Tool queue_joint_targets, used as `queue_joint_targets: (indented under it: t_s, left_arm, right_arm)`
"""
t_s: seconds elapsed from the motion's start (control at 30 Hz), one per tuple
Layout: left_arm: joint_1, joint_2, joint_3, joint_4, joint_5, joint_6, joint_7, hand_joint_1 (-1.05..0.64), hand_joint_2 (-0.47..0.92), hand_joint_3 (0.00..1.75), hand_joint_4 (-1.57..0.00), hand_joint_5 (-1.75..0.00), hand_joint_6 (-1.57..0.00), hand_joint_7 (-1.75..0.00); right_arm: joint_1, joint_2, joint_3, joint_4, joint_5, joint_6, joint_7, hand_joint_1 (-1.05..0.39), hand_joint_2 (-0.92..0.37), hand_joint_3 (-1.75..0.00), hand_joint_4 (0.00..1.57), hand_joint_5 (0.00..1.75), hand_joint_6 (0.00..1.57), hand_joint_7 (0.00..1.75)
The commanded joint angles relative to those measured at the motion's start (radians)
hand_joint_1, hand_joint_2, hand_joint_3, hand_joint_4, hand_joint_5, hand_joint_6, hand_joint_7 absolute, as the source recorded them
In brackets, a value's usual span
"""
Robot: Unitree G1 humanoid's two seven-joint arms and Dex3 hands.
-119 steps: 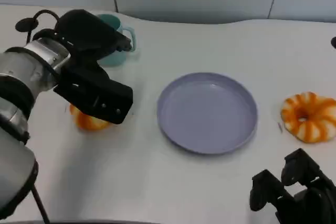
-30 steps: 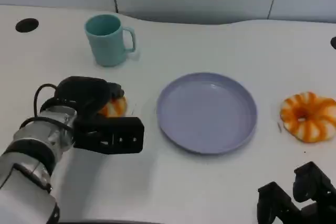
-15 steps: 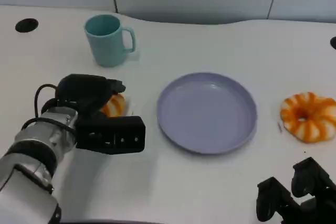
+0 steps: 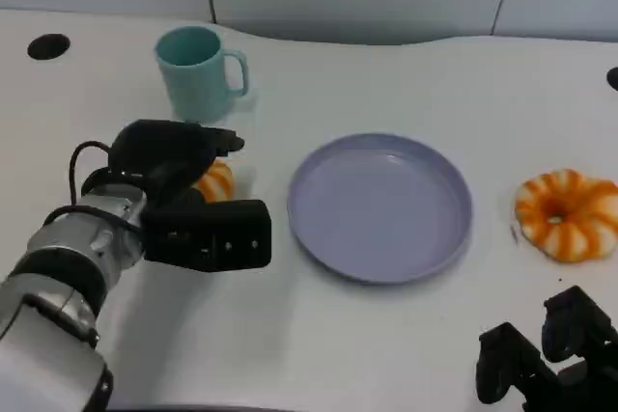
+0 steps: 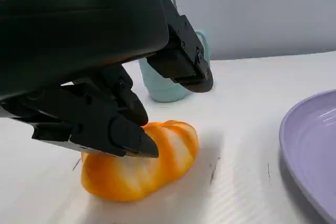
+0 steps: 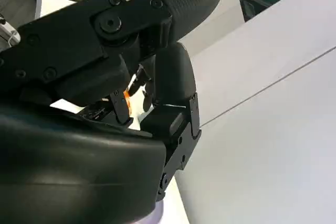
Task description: Grasp the bread from the table and place it into the plate.
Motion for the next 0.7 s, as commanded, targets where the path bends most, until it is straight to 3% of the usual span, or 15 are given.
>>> queue_joint_targets:
  t_s: [0.03, 0.53, 0.7]
  left_arm:
    - [-0.090, 0.036, -0.006, -0.040, 0.013, -0.059, 0.085, 0.14, 0.78, 0.00, -1.12, -0.09, -1.08, -0.06]
    - [-0.113, 0.031, -0.019, -0.039, 0.013, -0.089, 0.104, 0.15, 0.77, 0.00, -1.15, -0.05, -1.11, -0.02]
    - [-0.145, 0.022, -0.026, -0.047, 0.017, -0.128, 0.117, 0.06, 0.75, 0.00, -1.26, -0.08, -1.16, -0.03]
  right_arm:
    - [-0.013, -0.010, -0.010, 0.014, -0.006, 0.007, -0.019, -0.48, -0.84, 0.00, 0.78, 1.75, 0.68, 1.67]
    - [-0.024, -0.010, -0.009, 0.021, -0.008, 0.007, -0.020, -0.48, -0.84, 0.00, 0.78, 1.75, 0.70, 1.64]
    - [-0.040, -0.008, -0.008, 0.030, -0.011, 0.009, -0.022, -0.45, -0.85, 0.00, 0.78, 1.75, 0.67, 1.73]
